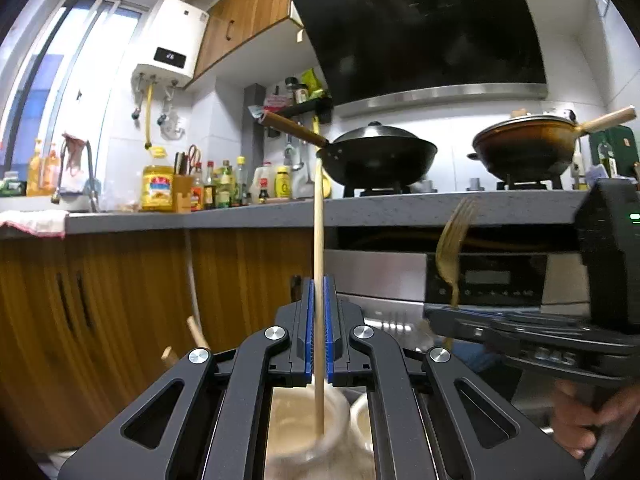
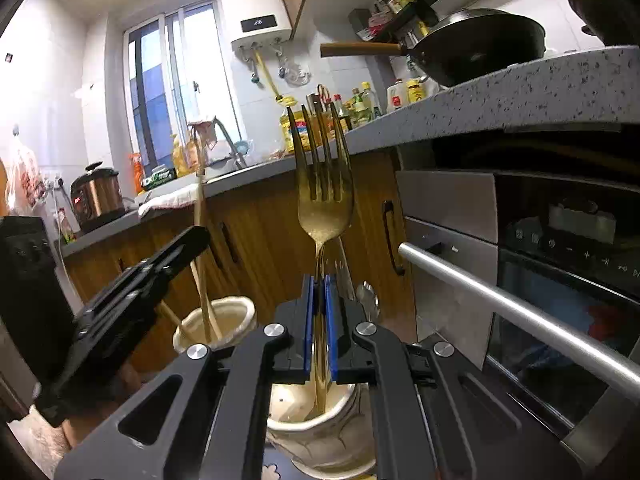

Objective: Organize utensils
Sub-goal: 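Drop chopstick in tall cup with left tool while right tool drops gold fork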

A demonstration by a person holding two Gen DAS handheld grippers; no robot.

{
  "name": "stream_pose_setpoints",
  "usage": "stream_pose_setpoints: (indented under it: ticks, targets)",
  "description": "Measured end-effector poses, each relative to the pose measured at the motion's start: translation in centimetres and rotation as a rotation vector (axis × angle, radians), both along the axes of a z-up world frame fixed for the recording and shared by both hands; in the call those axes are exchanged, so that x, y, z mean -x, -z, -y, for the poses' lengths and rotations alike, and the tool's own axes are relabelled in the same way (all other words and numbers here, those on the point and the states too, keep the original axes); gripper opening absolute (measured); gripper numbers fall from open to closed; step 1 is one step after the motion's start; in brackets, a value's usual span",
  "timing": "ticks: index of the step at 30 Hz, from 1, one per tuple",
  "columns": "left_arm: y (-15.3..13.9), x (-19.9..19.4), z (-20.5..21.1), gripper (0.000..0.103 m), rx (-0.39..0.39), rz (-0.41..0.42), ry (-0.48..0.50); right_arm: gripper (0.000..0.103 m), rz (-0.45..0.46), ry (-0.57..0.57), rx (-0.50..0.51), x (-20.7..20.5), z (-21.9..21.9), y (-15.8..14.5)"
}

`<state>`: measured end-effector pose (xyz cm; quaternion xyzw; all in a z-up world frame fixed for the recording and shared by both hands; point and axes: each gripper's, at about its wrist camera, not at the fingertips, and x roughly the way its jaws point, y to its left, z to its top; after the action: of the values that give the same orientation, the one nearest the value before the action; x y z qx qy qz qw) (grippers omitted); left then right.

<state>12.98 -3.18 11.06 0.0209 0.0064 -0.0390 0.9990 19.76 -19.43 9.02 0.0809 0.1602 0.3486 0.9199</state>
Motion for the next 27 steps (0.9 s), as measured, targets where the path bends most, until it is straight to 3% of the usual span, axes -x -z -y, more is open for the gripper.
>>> stream_pose_setpoints:
  ticks: [3, 9, 13, 27]
  targets:
    - [0.8, 0.9, 0.2, 0.005, -0.006, -0.027, -0.01, 0.006, -0.018, 0.0, 0.032, 0.1, -0.2, 1.0]
    - [2.0, 1.1, -1.0, 0.005, 0.072, -0.097, 0.013, 0.006, -0.024, 0.01, 0.082, 0.6, -0.8, 2.0]
    - [2.8, 1.0, -1.3, 0.005, 0.075, -0.141, 0.021, 0.006, -0.018, 0.022, 0.097, 0.8, -1.0, 2.0]
    - [3.5, 0.8, -1.7, 0.005, 0.094, -0.19, 0.059, 0.006, -0.045, 0.041, 0.105, 1.0, -0.9, 2.0]
